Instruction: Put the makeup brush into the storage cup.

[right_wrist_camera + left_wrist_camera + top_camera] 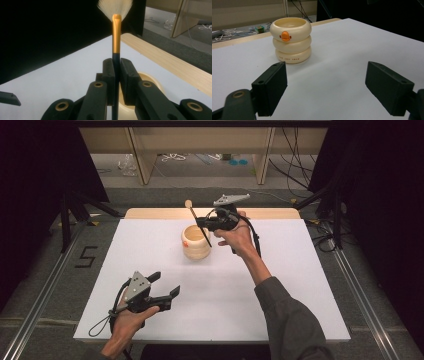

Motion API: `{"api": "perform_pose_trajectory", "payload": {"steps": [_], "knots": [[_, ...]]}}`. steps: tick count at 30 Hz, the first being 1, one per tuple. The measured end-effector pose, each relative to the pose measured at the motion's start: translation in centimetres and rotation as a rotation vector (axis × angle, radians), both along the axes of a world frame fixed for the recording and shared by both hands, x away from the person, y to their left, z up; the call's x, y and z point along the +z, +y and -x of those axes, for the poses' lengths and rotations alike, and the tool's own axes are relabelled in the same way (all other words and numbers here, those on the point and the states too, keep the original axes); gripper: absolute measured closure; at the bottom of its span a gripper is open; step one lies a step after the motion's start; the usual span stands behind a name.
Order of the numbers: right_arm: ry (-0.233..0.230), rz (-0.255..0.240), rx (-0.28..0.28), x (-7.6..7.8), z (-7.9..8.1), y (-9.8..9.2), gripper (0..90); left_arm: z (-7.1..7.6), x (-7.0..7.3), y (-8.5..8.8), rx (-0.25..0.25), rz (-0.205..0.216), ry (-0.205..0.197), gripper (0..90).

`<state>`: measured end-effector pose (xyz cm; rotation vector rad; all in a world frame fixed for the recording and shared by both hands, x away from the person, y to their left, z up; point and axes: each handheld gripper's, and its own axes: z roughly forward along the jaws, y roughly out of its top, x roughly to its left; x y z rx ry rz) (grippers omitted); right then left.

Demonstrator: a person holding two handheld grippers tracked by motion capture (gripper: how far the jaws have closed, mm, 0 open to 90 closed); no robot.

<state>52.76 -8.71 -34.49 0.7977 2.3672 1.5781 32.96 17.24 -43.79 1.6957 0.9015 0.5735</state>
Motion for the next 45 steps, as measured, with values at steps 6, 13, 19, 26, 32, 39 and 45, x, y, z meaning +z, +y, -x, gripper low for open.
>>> {"api": "perform_pose_trajectory", "payload": {"steps": [6, 13, 19, 26, 32, 39, 45], "knots": [[-0.011, -0.015, -0.015, 0.3, -0.4, 0.2, 83.6, 0.0, 0.0, 0.0, 0.0, -0.001, 0.0, 17.3], [-0.012, -0.038, -0.037, 0.3, -1.1, 0.2, 83.6, 0.0, 0.0, -0.1, 0.0, 0.005, 0.003, 17.3], [-0.01, -0.058, -0.05, 0.2, -1.7, 0.4, 83.6, 0.0, 0.0, 0.0, 0.0, 0.0, 0.001, 17.3], [-0.013, -0.078, -0.069, -0.1, -2.4, 0.8, 83.6, 0.1, 0.0, -0.1, 0.0, 0.005, 0.006, 17.3], [-0.015, -0.096, -0.087, -0.7, -3.2, 0.9, 83.5, 0.0, -0.1, -0.1, 0.0, 0.008, 0.005, 17.3], [-0.01, -0.105, -0.107, -0.9, -3.6, 0.9, 83.6, 0.0, -0.1, -0.1, 0.0, 0.008, 0.005, 17.3], [-0.024, -0.103, -0.113, -1.1, -3.9, 1.1, 83.5, 0.1, -0.1, -0.1, 0.0, 0.006, 0.005, 17.3]]}}
